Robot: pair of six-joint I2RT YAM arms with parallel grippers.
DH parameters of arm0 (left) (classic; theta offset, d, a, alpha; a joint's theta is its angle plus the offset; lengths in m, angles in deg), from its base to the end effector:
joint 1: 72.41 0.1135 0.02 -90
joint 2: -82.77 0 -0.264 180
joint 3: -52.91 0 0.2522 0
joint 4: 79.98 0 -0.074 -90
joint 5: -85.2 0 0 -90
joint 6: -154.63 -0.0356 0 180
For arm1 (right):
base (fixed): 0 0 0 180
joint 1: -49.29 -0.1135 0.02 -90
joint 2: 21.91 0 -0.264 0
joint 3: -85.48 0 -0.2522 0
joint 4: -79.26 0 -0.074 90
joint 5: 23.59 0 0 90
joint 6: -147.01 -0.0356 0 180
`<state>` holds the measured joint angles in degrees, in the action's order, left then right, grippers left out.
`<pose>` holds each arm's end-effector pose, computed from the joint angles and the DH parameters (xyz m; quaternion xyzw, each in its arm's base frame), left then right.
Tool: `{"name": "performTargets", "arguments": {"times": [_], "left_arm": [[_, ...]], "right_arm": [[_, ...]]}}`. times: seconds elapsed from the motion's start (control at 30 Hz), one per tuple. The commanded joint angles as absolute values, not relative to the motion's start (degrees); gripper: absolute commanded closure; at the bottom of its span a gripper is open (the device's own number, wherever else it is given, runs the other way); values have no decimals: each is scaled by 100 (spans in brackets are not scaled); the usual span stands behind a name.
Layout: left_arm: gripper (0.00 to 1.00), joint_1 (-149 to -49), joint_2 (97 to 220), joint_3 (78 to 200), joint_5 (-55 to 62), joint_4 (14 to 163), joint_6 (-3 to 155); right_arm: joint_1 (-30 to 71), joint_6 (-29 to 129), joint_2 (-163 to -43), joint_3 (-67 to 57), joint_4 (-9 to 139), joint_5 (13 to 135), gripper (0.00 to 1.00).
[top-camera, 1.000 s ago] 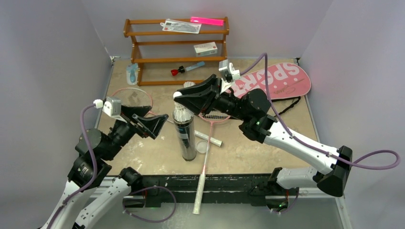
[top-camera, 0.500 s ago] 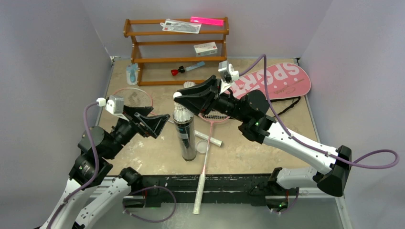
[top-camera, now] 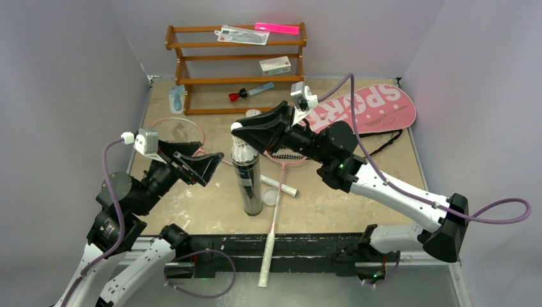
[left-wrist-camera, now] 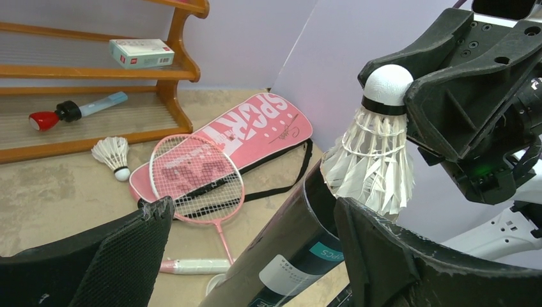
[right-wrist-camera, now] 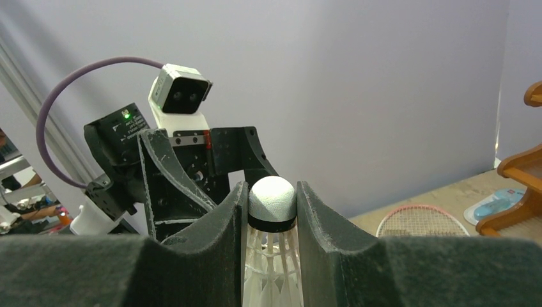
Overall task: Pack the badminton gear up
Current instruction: Place the shuttlecock at the shuttle tube.
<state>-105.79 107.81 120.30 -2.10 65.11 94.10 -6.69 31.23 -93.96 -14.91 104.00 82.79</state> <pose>0.0624 -0.0431 0.4093 0.0402 0.6586 -0.4050 0.6330 0.1484 0.2377 0.4556 -0.2449 0.4286 0.6194 0.6105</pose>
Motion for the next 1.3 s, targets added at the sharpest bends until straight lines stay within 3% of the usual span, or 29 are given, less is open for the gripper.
{"name": "performTargets", "arguments": {"times": [0.0, 1.27], "left_arm": [[7, -10562, 10813, 12153, -170, 6517, 9491], [8, -10567, 11096, 11866, 253, 6704, 9495]], "right_arm": [[-718, 3056, -9400, -1400, 10651, 8128, 80], [-1346, 3442, -9288, -1173, 10134, 7023, 78]]}}
